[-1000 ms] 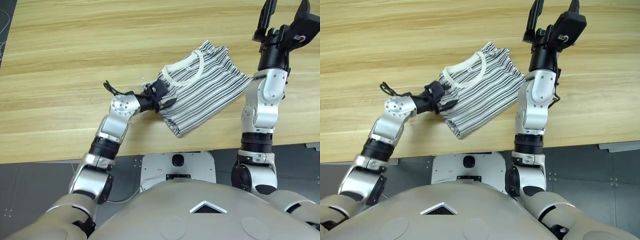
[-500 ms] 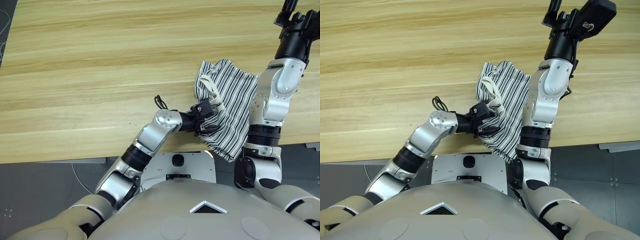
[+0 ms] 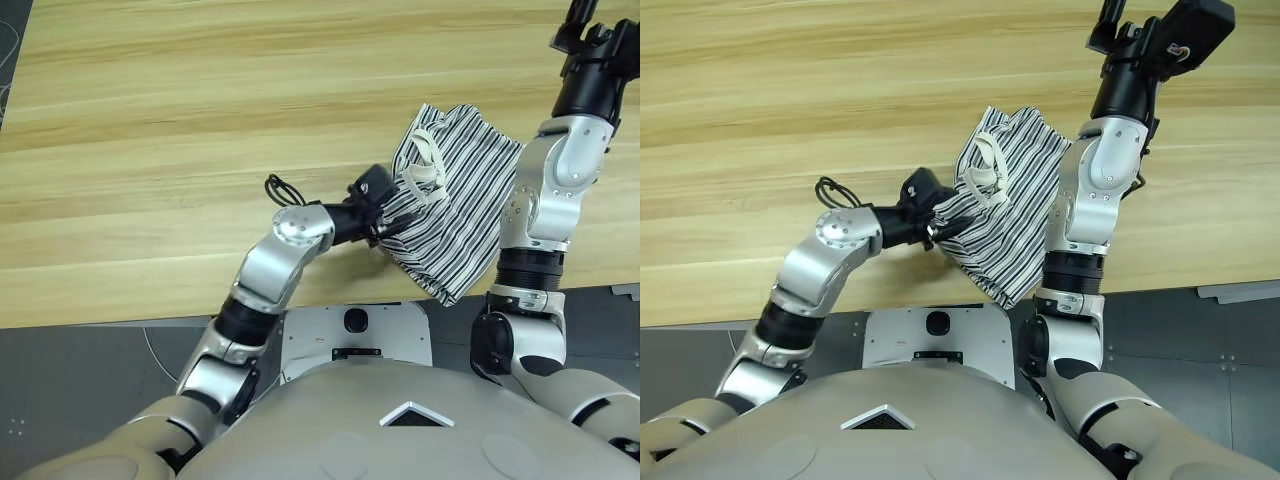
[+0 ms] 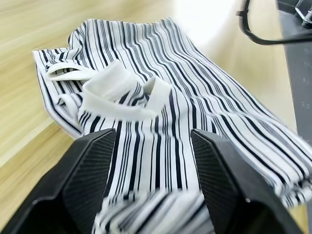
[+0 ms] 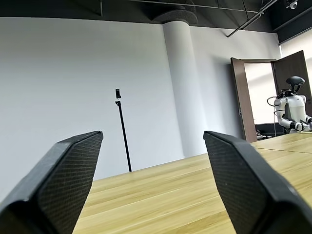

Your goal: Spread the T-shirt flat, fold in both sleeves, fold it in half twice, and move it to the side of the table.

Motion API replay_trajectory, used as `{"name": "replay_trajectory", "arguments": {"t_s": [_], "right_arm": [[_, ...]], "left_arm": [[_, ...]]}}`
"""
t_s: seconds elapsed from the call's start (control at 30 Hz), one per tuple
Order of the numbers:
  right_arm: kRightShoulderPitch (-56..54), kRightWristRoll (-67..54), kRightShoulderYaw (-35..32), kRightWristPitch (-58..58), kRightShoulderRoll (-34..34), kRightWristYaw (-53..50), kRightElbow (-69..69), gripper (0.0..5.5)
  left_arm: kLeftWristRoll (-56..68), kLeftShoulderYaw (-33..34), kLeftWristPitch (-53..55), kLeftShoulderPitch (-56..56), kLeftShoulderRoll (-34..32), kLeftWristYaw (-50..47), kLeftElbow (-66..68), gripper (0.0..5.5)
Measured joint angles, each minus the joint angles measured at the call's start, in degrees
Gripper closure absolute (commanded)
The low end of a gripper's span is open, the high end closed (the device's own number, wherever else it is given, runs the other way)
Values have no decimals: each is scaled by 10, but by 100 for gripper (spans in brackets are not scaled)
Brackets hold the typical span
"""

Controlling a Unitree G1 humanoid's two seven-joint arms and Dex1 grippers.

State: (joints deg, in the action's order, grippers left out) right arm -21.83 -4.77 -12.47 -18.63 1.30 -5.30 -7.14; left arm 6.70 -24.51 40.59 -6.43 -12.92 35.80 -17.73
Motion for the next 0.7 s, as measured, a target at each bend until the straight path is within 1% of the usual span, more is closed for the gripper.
{"name": "replay_trajectory", "arguments": {"t_s": [0.1, 0.17, 0.2, 0.27, 0.37, 0.47, 0.5, 0.57, 0.6, 0.7], "right_arm": [[0, 0, 1, -3, 0, 0, -5, 168], [0, 0, 1, -4, 0, 0, -8, 168], [0, 0, 0, -5, 0, -1, -8, 168], [-2, -1, -1, -6, 1, -1, -8, 168], [-3, -1, -5, -6, 5, -1, -8, 168], [-8, -7, -10, -5, 12, -1, -6, 168], [-12, -12, -12, -4, 14, -1, -4, 168], [-17, -18, -15, -3, 16, -1, 3, 168], [-17, -22, -16, -1, 16, -1, 8, 168], [-17, -22, -15, 1, 16, -1, 20, 168]], "left_arm": [[19, 3, 18, -4, -24, 15, -57, 262], [32, 8, 15, -34, -31, 30, -74, 262], [32, 14, 0, -58, -36, 40, -73, 262], [18, 16, -98, -123, -60, 80, -27, 262], [-26, 1, -271, -216, -96, 144, 121, 262], [-91, -35, -433, -299, -99, 168, 296, 262], [-125, -58, -500, -333, -92, 172, 379, 262], [-177, -94, -590, -381, -65, 171, 508, 262], [-201, -110, -628, -405, -38, 164, 583, 262], [-227, -118, -697, -443, 46, 141, 746, 262]]}}
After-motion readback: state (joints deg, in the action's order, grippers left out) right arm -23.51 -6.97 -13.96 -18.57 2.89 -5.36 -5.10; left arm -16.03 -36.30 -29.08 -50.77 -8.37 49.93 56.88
